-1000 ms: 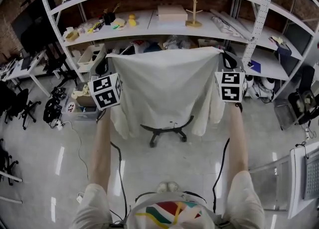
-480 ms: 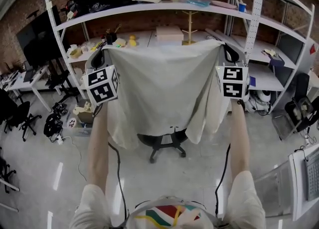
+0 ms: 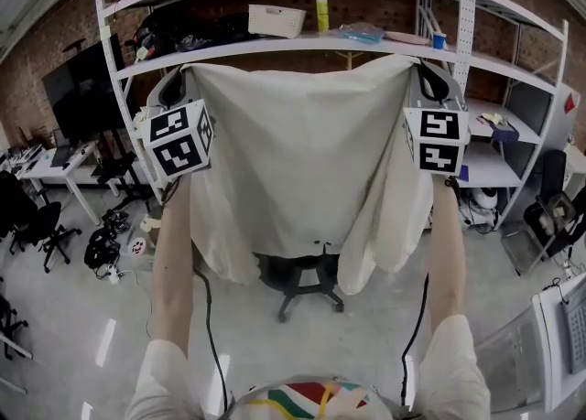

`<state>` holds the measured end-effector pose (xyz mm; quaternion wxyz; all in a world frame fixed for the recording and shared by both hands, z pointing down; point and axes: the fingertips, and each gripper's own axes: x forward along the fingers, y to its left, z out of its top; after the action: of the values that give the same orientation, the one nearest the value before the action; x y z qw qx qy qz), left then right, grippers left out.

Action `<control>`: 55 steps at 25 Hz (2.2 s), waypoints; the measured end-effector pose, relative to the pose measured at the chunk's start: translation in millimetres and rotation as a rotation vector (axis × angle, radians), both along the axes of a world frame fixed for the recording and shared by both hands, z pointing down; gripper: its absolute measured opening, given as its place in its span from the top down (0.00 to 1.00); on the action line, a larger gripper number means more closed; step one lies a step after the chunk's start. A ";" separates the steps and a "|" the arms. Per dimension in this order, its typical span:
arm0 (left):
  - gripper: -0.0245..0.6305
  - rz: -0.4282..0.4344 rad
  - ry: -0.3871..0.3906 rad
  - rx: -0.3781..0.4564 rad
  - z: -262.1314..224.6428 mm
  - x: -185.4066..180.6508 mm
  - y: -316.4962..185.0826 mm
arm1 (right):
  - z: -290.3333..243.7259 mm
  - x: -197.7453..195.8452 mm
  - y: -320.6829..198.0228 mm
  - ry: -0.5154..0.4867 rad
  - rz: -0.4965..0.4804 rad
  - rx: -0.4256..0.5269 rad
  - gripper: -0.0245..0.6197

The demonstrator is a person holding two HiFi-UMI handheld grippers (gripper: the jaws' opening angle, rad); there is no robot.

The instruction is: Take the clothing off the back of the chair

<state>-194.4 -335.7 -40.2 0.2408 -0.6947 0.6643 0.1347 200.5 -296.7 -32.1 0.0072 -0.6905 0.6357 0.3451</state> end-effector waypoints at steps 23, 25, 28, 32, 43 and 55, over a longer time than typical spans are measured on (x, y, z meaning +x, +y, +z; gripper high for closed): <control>0.94 0.060 -0.010 -0.020 70.9 20.9 85.9 | 59.3 -58.0 64.0 0.007 -0.150 -0.011 0.95; 0.94 0.070 -0.015 -0.037 93.1 26.1 86.7 | 81.5 -60.9 63.9 -0.006 -0.164 -0.033 0.95; 0.94 0.080 -0.022 -0.055 122.4 33.7 86.8 | 111.5 -64.2 64.8 -0.029 -0.178 -0.066 0.95; 0.94 0.101 -0.033 -0.098 159.7 44.6 87.5 | 151.7 -68.2 66.7 -0.047 -0.182 -0.124 0.95; 0.94 0.125 -0.049 -0.265 266.9 66.1 74.5 | 264.2 -56.7 54.5 -0.097 -0.153 -0.316 0.95; 0.94 0.142 -0.006 -0.408 341.6 76.9 64.0 | 349.7 -56.8 48.8 -0.148 -0.157 -0.496 0.95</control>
<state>-117.5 -271.7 301.4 0.0871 -0.7744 0.6266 0.0123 143.7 -247.9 317.6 -0.0890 -0.6432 0.7500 0.1260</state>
